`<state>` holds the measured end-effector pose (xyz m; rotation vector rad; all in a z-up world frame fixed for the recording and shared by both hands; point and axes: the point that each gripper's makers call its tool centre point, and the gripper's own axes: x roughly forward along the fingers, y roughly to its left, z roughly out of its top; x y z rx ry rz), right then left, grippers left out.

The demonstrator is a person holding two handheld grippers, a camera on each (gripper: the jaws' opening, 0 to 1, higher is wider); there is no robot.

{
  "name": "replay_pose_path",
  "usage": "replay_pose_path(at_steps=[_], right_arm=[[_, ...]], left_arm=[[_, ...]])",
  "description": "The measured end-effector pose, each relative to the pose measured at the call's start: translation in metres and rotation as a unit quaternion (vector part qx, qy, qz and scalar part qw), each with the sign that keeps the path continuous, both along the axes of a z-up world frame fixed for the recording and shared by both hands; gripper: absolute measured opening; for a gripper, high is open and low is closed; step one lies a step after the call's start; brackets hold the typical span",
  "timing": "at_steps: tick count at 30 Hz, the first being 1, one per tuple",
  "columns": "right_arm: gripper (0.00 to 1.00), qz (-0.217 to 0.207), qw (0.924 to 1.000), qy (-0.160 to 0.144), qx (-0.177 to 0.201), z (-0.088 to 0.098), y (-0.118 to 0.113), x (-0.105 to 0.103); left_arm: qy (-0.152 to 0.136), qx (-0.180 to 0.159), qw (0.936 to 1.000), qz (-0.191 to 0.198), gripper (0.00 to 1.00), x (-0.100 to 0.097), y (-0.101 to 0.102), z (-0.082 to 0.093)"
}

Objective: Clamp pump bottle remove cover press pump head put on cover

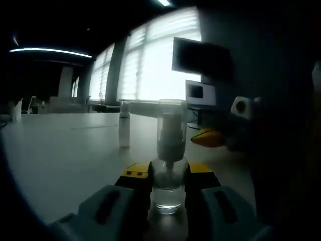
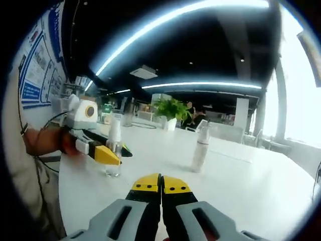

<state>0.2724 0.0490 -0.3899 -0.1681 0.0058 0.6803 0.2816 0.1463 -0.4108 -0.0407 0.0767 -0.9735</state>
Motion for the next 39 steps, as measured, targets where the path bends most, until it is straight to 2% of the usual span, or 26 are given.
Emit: replay_pose_path(at_steps=[5, 10, 15, 20, 24, 39], right_arm=[[0.0, 0.004, 1.0, -0.008, 0.004, 0.019, 0.001, -0.005], [0.05, 0.019, 0.9996, -0.022, 0.001, 0.034, 0.009, -0.013], [0.08, 0.04, 0.9987, -0.024, 0.02, 0.047, 0.02, -0.02], [0.11, 0.046, 0.9985, -0.024, 0.016, 0.053, 0.03, -0.023], [0.12, 0.058, 0.9978, -0.017, 0.028, 0.058, 0.039, -0.025], [0.19, 0.097, 0.995, -0.009, 0.023, 0.062, 0.077, -0.028]], left_arm=[[-0.003, 0.002, 0.9999, -0.013, 0.16, -0.005, -0.003, 0.0], [-0.005, 0.003, 0.9999, -0.012, 0.16, -0.005, -0.003, 0.0], [-0.004, 0.002, 0.9999, -0.013, 0.16, -0.005, -0.003, 0.001], [-0.007, 0.003, 0.9999, -0.014, 0.16, -0.006, -0.003, 0.001], [-0.009, 0.003, 0.9998, -0.018, 0.16, -0.008, -0.004, 0.001], [-0.015, 0.007, 0.9996, -0.021, 0.16, -0.01, -0.006, 0.002]])
